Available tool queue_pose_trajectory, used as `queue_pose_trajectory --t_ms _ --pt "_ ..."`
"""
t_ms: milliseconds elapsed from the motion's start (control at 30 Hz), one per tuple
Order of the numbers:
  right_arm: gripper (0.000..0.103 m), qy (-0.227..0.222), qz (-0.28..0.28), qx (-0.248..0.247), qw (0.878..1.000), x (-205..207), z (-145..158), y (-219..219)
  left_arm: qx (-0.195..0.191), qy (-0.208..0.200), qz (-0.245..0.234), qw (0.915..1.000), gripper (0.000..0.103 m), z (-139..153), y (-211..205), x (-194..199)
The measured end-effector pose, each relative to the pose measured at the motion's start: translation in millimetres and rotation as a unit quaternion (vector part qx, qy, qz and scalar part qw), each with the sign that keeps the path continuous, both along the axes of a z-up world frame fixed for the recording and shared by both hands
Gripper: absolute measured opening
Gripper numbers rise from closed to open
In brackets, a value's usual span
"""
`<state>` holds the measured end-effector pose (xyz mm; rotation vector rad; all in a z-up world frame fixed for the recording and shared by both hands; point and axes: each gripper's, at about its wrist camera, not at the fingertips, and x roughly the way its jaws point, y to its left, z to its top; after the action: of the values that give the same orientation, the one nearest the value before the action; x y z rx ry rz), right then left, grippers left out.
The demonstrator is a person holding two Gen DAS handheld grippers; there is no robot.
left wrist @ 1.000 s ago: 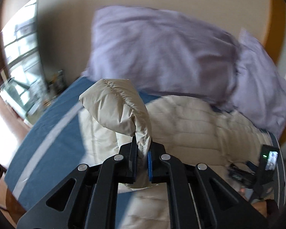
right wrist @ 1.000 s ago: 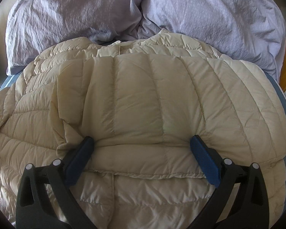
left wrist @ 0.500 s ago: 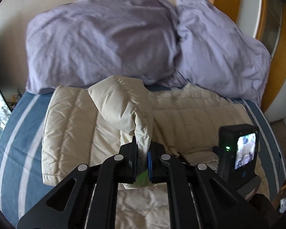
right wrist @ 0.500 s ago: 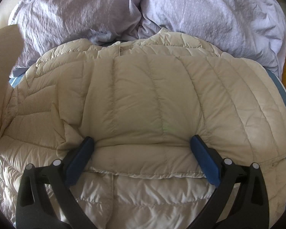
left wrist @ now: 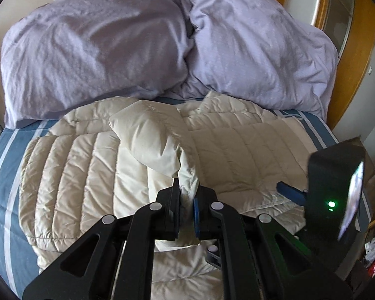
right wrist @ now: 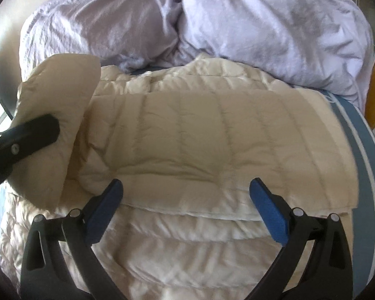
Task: Fold large clothes
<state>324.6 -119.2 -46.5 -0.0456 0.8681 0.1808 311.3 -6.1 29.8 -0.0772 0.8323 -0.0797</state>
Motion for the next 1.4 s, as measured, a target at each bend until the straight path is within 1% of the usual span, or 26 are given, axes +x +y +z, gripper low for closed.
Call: queue_pose_trajectory --t_ms 167,333,367,433,467,500,567,600,733,800,867,1000,1200,1300,1400 --pt "0.101 0.0 -0.026 -0.011 1.0 -1 -4 -22 -0.004 0.014 -0.015 0.9998 0.007 -8 -18 11" --pt "0.101 0.002 -0.032 -0.008 0.999 -2 -4 -31 -0.003 0.023 -0.026 0.9994 0.008 -13 -30 11" --pt "0.101 0.001 -0.032 -0.009 0.999 -3 -4 -31 -0.001 0.022 -0.026 0.9994 0.009 -12 -30 10" --pt "0.101 0.0 -0.033 -0.009 0.999 -6 -4 -31 0.0 0.019 -0.026 0.9995 0.02 -9 -29 7" --pt "0.101 0.0 -0.034 -0.01 0.999 -7 -3 -32 0.0 0.017 -0.026 0.9995 0.033 -7 -28 4" --pt "0.101 0.0 -0.035 -0.01 0.999 -8 -3 -32 0.002 0.012 -0.024 0.9996 0.048 -4 -26 2" --pt "0.101 -0.002 -0.038 -0.013 0.999 -11 -3 -34 0.01 -0.003 -0.018 0.9998 0.058 3 -21 -6" --pt "0.101 -0.004 -0.04 -0.015 0.999 -13 -3 -35 0.012 -0.009 -0.015 0.9998 0.06 6 -18 -9" --pt "0.101 -0.003 -0.047 -0.013 0.999 -18 -2 -40 0.015 -0.019 0.0 0.9997 0.063 15 -2 -19" --pt "0.101 -0.003 -0.049 -0.014 0.999 -21 -2 -42 0.025 -0.022 0.015 0.9994 0.063 16 7 -21" --pt "0.101 -0.003 -0.049 -0.014 0.999 -23 -3 -43 0.036 -0.019 0.03 0.9987 0.063 12 15 -22" --pt "0.101 -0.001 -0.049 -0.013 0.999 -26 -7 -46 0.057 -0.007 0.044 0.9974 0.063 -5 21 -18" --pt "0.101 -0.007 -0.044 -0.019 0.999 -30 -13 -50 0.068 0.022 0.042 0.9966 0.063 -33 6 -4" --pt "0.101 -0.009 -0.043 -0.015 0.999 -30 -17 -53 0.081 0.029 0.033 0.9958 0.063 -46 -9 3" --pt "0.101 -0.009 -0.043 -0.008 0.999 -30 -19 -56 0.102 0.03 0.03 0.9939 0.063 -58 -21 7"
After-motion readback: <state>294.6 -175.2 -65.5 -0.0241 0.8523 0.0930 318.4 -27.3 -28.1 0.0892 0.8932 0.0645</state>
